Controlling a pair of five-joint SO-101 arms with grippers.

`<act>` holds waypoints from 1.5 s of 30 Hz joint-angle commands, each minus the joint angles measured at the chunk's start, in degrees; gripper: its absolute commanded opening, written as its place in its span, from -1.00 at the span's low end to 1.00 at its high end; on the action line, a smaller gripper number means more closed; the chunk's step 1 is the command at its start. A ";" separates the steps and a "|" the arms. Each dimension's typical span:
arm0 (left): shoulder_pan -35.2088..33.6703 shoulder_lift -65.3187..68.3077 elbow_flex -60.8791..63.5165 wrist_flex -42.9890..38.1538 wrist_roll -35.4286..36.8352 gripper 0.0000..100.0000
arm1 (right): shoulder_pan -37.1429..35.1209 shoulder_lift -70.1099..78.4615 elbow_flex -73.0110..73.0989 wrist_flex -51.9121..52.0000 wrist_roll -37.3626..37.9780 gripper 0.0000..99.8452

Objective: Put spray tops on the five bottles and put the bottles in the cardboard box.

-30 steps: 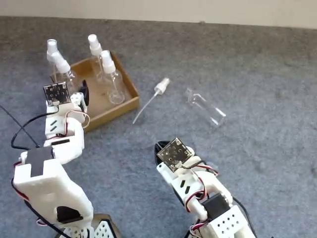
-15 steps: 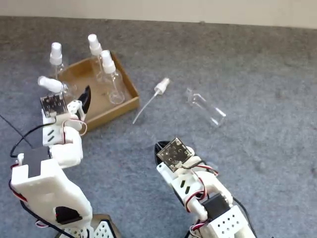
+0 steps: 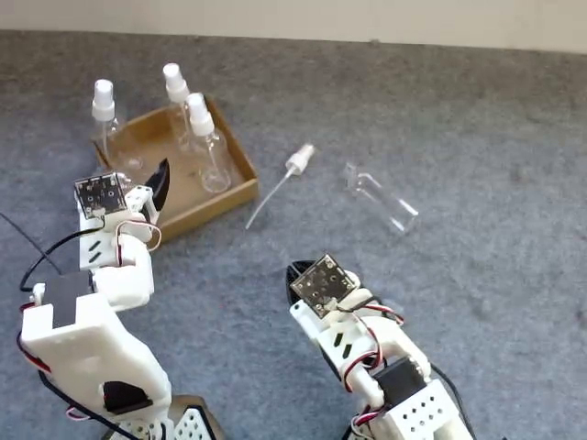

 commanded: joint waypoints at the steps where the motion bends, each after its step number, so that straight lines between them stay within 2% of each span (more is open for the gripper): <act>1: -0.22 -4.62 -3.82 10.73 -0.62 -0.33 | 0.48 -0.57 3.56 -1.80 0.62 -0.95; 9: 0.04 -19.91 -4.35 30.86 -0.62 -0.33 | 0.48 -0.57 3.56 -1.80 0.62 -0.95; 15: 0.04 -26.24 -4.53 38.59 -0.62 -0.33 | 0.40 -0.57 3.56 -1.80 0.62 -0.95; 23: 0.04 -26.51 -11.74 50.99 -0.62 -0.33 | 0.40 -0.57 3.56 -1.80 0.62 -0.95; 45: 0.13 -26.51 -10.59 52.75 -0.62 -0.33 | 0.40 -0.57 3.56 -1.80 0.62 -0.95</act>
